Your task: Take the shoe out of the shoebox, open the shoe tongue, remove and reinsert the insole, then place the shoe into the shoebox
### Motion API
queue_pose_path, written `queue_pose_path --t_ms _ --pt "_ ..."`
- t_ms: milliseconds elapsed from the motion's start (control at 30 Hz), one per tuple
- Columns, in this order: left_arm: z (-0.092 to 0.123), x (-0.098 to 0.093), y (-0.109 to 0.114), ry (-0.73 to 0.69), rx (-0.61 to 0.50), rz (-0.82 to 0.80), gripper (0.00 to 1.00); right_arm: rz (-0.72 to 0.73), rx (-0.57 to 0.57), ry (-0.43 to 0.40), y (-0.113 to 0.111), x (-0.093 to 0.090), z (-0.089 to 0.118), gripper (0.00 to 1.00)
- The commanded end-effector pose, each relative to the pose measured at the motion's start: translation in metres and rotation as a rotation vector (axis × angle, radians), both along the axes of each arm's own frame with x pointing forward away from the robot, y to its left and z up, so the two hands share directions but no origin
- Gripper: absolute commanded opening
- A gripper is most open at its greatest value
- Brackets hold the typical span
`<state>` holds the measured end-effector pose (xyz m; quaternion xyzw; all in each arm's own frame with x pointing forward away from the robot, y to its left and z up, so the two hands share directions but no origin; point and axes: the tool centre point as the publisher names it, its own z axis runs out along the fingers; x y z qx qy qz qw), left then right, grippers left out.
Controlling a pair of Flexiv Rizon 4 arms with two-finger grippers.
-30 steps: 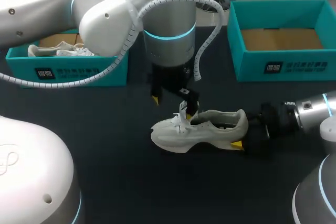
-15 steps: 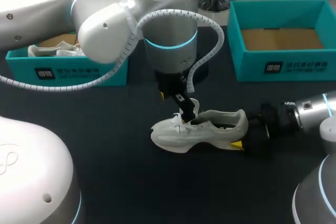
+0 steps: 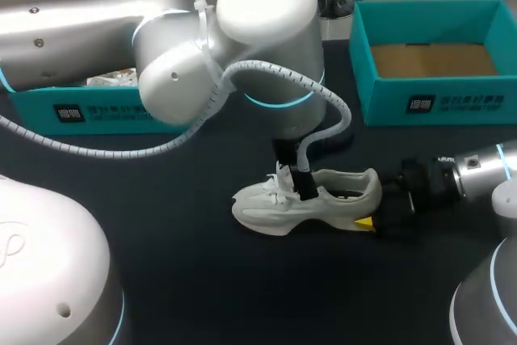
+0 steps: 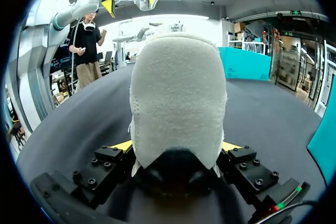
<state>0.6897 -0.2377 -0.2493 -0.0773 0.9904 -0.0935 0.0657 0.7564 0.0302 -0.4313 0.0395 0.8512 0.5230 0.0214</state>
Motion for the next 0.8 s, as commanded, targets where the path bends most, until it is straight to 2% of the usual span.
queue_pose_path --t_ms 33,200,467,800 --pt "-0.028 0.023 -0.027 0.042 0.043 -0.047 0.0 -0.001 -0.002 -0.001 0.001 -0.001 -0.002 0.0" --pt "-0.042 0.041 -0.038 0.055 0.076 -0.03 0.0 -0.001 -0.002 -0.001 0.001 -0.001 -0.002 0.0" --pt "-0.058 0.045 -0.055 0.028 0.121 -0.047 0.0 -0.001 -0.002 -0.001 0.001 -0.001 -0.002 0.0" --pt "-0.078 0.056 -0.062 0.056 0.123 -0.049 0.0 -0.001 -0.002 -0.001 0.001 -0.001 -0.002 0.0"
